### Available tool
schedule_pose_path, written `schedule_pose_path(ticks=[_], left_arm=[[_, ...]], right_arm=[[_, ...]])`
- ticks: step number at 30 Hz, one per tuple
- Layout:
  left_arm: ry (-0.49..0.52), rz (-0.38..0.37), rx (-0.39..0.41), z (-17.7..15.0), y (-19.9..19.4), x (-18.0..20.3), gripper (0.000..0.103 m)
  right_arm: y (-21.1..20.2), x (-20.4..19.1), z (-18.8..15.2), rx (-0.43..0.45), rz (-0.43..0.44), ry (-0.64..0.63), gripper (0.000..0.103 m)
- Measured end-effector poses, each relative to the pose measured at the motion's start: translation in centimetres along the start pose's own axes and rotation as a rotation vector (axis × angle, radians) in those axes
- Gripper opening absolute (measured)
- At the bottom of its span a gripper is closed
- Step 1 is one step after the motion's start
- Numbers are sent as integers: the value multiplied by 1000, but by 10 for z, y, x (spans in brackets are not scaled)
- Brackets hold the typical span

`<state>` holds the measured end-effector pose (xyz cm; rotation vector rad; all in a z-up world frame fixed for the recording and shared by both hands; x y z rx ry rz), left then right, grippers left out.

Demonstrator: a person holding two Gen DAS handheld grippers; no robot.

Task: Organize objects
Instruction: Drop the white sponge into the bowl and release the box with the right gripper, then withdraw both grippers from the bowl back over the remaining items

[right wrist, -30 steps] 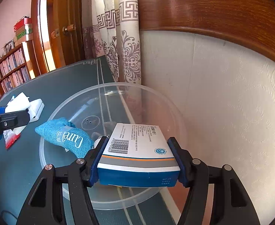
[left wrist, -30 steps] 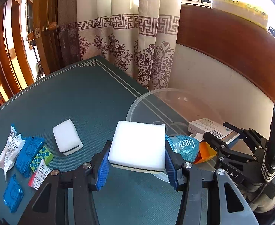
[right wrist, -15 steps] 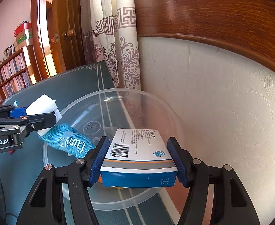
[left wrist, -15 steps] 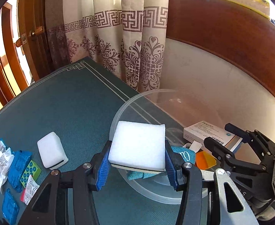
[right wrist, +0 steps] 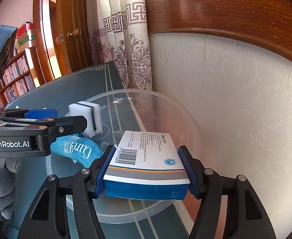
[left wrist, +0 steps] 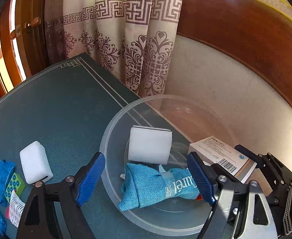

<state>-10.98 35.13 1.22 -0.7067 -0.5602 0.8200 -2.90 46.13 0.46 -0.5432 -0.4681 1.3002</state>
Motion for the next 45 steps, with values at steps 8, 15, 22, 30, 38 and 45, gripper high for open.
schedule_pose_path(ticks=[8,15,22,30,38,45], left_arm=[[-27,26,5,-2,-6,-10,88],[-18,55,24,-9,-17,-12,95],[-32,81,37,-14,-28,-22,98],[-73,122,50,-23,-41,-44,99],[-98,165,57,-35,-53,-65,99],[-131,199,63,-47,-64,-91,99]], right_arm=[[0,0,0,1,0,4,65],[-6,-2,4,18,2,10,65],[-16,-3,9,44,4,33,67],[-32,-13,16,89,16,31,67],[-41,-37,15,98,59,0,67],[-48,-59,10,98,99,-26,67]])
Point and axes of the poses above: each gripper's, at about its wrist camera, not at the fingertips, and y roughly the way its jaws point, x to its right, z to its top, the point moved 7 cm from there along y, roughly the way its jaws point, and after that the axes turned 6 degrees about -y, right-handed, at the moved point
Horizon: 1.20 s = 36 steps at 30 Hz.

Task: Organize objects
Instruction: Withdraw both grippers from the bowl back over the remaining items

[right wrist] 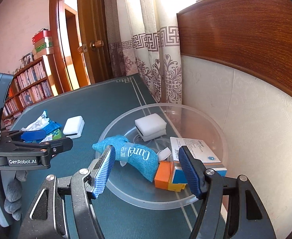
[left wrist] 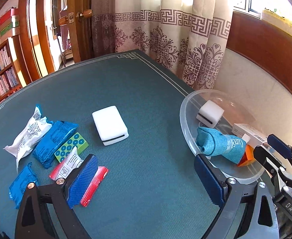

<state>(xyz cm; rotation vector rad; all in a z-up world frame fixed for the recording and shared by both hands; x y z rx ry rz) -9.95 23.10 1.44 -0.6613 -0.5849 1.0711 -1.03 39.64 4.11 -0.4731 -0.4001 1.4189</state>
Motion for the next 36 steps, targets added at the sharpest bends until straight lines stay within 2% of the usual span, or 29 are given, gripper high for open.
schedule_pose_path(ticks=[20,36], left_arm=[[-104,148,-8,-29,-11,-108,99],[-160,251,-2,-40,-19,-187,103]], right_arm=[[-9,-56,-2,9,62,-27,68],[-1,-115,-5,-24,131,-99,71]])
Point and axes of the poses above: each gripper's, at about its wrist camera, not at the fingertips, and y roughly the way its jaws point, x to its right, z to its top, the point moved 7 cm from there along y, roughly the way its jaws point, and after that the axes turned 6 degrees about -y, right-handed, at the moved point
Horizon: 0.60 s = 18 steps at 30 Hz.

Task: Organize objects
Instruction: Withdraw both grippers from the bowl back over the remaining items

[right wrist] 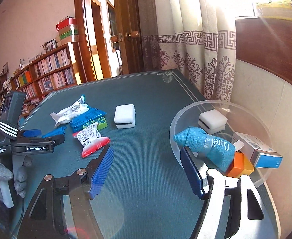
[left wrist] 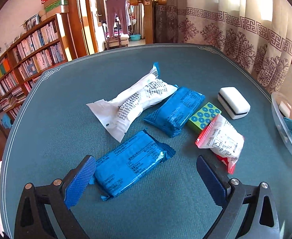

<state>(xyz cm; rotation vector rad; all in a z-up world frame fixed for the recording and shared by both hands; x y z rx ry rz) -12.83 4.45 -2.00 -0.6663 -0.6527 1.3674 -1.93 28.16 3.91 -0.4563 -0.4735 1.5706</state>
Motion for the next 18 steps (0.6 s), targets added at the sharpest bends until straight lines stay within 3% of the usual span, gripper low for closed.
schedule_pose_path(ticks=[8,18], left_arm=[[-70,17,-30,-2,14,-28,103],[-47,-18,-87,-9,24,-24,103]], right_arm=[[11,-27,-6,-35,49,-42,71],[23,-48,-13,-74,91,-73,71]])
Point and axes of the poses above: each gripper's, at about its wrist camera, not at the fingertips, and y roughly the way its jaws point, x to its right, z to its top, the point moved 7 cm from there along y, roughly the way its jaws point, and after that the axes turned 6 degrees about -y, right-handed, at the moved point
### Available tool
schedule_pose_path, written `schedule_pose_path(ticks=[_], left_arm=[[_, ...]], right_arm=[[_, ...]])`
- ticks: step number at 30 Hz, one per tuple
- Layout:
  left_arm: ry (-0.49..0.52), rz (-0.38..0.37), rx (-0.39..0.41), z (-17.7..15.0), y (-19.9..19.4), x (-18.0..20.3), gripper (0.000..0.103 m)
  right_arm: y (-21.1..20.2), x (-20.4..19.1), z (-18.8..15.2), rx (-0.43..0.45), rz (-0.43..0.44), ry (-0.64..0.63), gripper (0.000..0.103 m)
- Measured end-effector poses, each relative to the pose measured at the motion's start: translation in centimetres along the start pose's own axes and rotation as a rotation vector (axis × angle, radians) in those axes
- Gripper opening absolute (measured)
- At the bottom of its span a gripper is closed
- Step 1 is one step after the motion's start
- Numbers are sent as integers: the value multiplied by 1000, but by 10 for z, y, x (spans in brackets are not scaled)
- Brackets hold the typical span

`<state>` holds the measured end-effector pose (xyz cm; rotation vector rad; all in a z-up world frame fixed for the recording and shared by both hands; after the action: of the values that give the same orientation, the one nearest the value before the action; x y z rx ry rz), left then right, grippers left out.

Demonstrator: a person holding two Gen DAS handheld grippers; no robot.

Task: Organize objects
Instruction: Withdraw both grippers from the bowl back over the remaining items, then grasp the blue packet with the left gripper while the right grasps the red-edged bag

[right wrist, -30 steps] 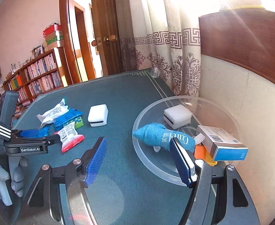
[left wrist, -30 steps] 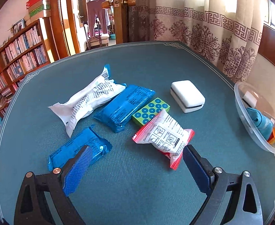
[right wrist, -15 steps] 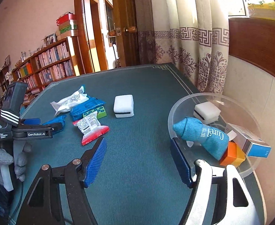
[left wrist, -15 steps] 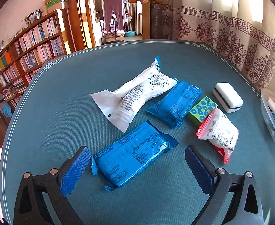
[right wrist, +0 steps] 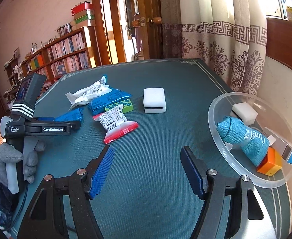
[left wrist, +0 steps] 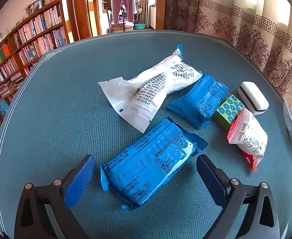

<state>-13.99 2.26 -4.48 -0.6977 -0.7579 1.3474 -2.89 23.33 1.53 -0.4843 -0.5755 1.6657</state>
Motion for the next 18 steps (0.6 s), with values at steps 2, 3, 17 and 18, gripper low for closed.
schedule_pose_path(ticks=[2,3,17,18], left_arm=[[2,-39,-17,-3,-2,5,103],[3,-55,-23,-5,-4,8,103],[11,-26,-32,-3,-3,14,102],[7,-18,-31,-2,-1,12,101]], right_arm=[[2,-1,-1,-7,3,0,71],[3,-2,-2,-10,3,0,71],[20,-9,3,-49,36,-23,71],[23,-11,4,-52,39,-26,71]])
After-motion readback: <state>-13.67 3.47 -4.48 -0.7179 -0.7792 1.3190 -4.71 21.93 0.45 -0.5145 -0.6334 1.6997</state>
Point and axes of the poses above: each gripper's, at about its wrist camera, not at the fingertips, and y roughly the way its jaws point, x to its right, z to its top, the point moved 7 cm from there along y, roughly the way its jaws point, and after that the axes turned 6 degrees about -y, right-handed, at the moved point
